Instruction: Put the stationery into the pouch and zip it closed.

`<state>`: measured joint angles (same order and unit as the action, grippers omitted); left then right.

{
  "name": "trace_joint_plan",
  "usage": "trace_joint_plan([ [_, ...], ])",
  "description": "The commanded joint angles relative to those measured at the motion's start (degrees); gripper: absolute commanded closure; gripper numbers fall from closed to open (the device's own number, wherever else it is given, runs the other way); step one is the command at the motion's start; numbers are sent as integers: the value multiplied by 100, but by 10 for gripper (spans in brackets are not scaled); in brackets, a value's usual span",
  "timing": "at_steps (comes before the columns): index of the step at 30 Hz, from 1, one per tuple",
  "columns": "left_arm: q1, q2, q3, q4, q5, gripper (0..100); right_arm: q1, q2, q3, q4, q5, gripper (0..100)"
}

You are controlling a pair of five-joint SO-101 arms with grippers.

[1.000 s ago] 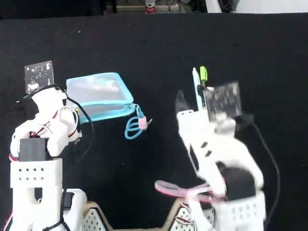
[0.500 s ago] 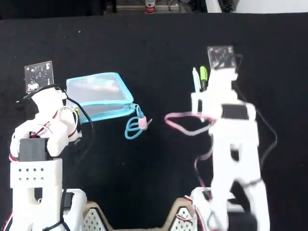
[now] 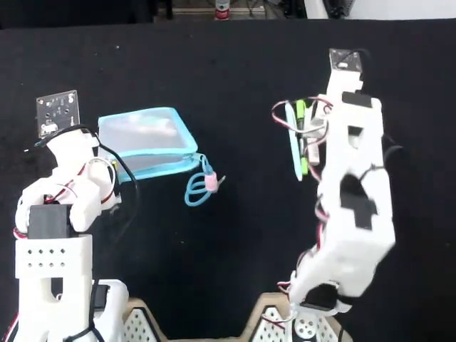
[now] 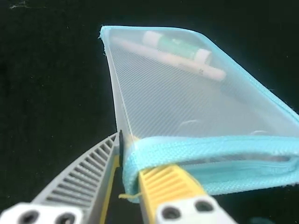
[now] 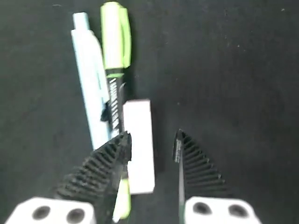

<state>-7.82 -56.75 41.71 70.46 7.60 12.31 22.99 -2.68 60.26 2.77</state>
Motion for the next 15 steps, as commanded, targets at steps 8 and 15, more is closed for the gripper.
trace_joint_plan([
  [8, 31, -44, -154, 9, -35, 971, -176, 2237, -2958, 1231, 413, 851],
  [15, 22, -44, -154, 9, -35, 971, -193, 3037, -4127, 2092, 484, 851],
])
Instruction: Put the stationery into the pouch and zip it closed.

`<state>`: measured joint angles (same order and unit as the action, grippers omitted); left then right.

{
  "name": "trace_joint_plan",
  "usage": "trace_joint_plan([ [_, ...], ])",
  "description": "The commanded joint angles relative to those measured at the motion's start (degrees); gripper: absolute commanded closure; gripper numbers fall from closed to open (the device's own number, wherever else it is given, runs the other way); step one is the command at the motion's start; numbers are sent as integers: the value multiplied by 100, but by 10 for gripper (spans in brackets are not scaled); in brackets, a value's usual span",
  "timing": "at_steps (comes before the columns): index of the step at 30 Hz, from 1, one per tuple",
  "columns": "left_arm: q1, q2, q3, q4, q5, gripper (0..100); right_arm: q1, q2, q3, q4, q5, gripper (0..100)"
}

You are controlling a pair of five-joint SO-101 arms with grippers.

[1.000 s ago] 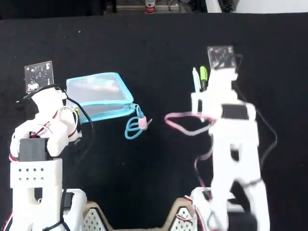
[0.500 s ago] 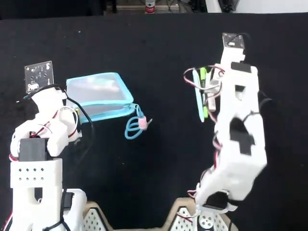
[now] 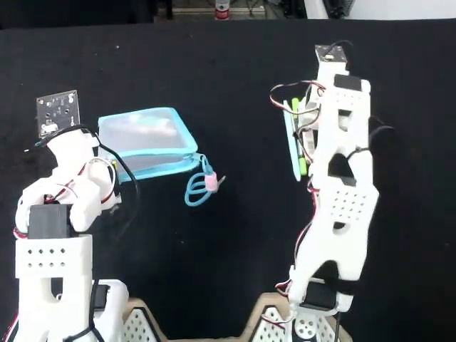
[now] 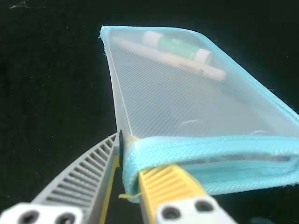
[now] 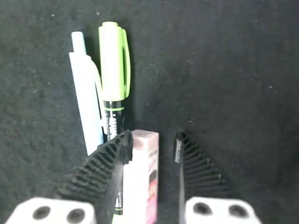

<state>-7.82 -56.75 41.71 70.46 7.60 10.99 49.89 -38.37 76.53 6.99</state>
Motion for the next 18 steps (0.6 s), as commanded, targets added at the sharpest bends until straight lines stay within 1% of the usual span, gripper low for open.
trace_joint_plan([
  [1, 22, -44, -154, 9, -35, 971, -44, 426, -716, 563, 62, 851],
  [3, 22, -44, -154, 9, -35, 971, -44, 523, -1042, 747, 88, 851],
  [7, 22, -44, -154, 9, -35, 971, -88, 637, -1481, 1178, 527, 851],
  [10, 22, -44, -154, 9, -35, 971, -35, 734, -1675, 1292, 554, 851],
  [16, 22, -44, -154, 9, -35, 971, 308, 1077, -1736, 1275, 580, 851],
  [18, 22, -44, -154, 9, -35, 971, 387, 1130, -1745, 1292, 580, 870],
])
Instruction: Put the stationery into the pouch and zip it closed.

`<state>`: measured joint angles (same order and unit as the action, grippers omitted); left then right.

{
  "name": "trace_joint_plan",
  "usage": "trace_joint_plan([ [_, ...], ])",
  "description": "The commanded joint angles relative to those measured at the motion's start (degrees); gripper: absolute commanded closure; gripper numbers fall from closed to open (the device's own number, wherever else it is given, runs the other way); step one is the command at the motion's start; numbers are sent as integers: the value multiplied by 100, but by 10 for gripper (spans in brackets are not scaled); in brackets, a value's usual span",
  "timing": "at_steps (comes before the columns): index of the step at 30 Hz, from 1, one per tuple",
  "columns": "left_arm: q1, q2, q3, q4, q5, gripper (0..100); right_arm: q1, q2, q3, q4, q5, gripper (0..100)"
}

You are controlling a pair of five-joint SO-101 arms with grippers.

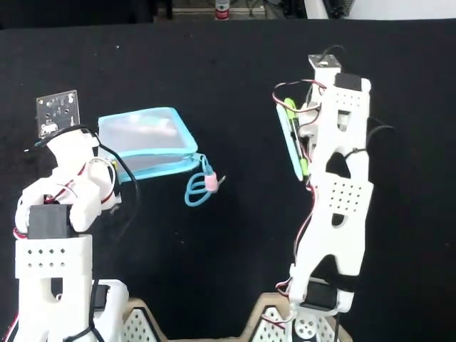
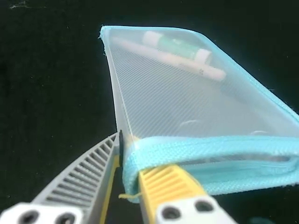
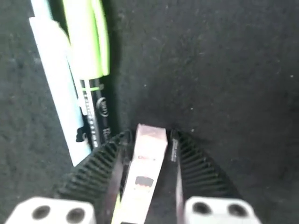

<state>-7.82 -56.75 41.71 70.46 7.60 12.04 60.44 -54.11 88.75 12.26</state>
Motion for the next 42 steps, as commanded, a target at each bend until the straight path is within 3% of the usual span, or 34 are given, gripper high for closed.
trace_joint_plan([
  [1, 22, -44, -154, 9, -35, 971, 316, 84, -171, 79, 53, 907],
  [3, 22, -44, -154, 9, -35, 971, 334, 57, -207, 167, 53, 994],
  [9, 22, -44, -154, 9, -35, 971, 273, -295, -971, 1248, 62, 988],
  [12, 22, -44, -154, 9, -35, 971, 229, -637, -901, 1248, 53, 988],
  [23, 22, -44, -154, 9, -35, 971, -1055, -2835, 2062, 1134, 62, 988],
  [27, 22, -44, -154, 9, -35, 971, -1635, -4110, 3943, 404, 62, 988],
  [34, 22, -44, -154, 18, -35, 971, -2198, -6009, 7802, -2040, 62, 987],
  [39, 22, -44, -154, 9, -35, 971, -2198, -6097, 8488, -2207, 62, 982],
  [42, 22, -44, -154, 9, -35, 971, -2224, -5807, 8523, -2207, 62, 905],
])
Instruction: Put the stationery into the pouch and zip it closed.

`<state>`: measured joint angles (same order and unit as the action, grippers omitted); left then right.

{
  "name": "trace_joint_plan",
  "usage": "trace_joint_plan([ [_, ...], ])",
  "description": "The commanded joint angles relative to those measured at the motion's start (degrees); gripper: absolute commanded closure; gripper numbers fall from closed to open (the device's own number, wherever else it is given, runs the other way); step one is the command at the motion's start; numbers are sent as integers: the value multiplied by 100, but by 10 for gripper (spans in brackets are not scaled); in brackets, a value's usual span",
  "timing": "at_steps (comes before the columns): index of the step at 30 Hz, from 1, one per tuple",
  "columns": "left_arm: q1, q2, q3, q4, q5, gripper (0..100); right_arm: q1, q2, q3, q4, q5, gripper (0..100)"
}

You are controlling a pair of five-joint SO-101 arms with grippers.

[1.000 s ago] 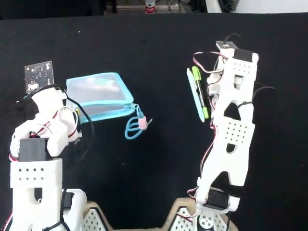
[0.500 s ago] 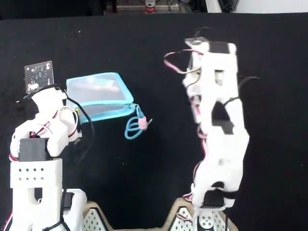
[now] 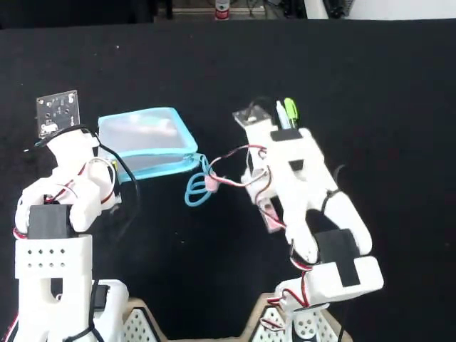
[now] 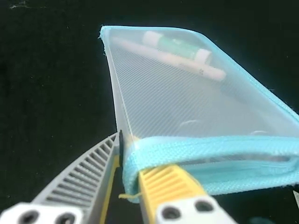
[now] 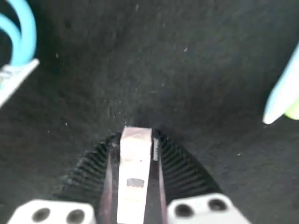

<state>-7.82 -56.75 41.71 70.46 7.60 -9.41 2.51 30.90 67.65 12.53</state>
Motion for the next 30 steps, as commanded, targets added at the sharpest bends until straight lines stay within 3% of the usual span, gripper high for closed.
trace_joint_plan([
  [1, 22, -44, -154, 9, -35, 971, -79, 101, 4, -88, 35, 872],
  [4, 22, -44, -154, 9, -35, 971, -62, 409, -295, 132, 193, 819],
  [8, 22, -44, -154, 9, -26, 971, -53, 787, -1086, 941, 264, 819],
  [14, 22, -44, -154, 9, -35, 971, -70, 1455, -1499, 1055, 246, 819],
  [21, 22, -44, -154, 9, -35, 971, -44, 1552, -1367, 1090, 237, 988],
  [25, 22, -44, -154, 18, -35, 971, -44, 1130, -1262, 1108, 229, 988],
  [30, 22, -44, -154, 18, -35, 971, -457, -593, -1095, 2084, 273, 988],
])
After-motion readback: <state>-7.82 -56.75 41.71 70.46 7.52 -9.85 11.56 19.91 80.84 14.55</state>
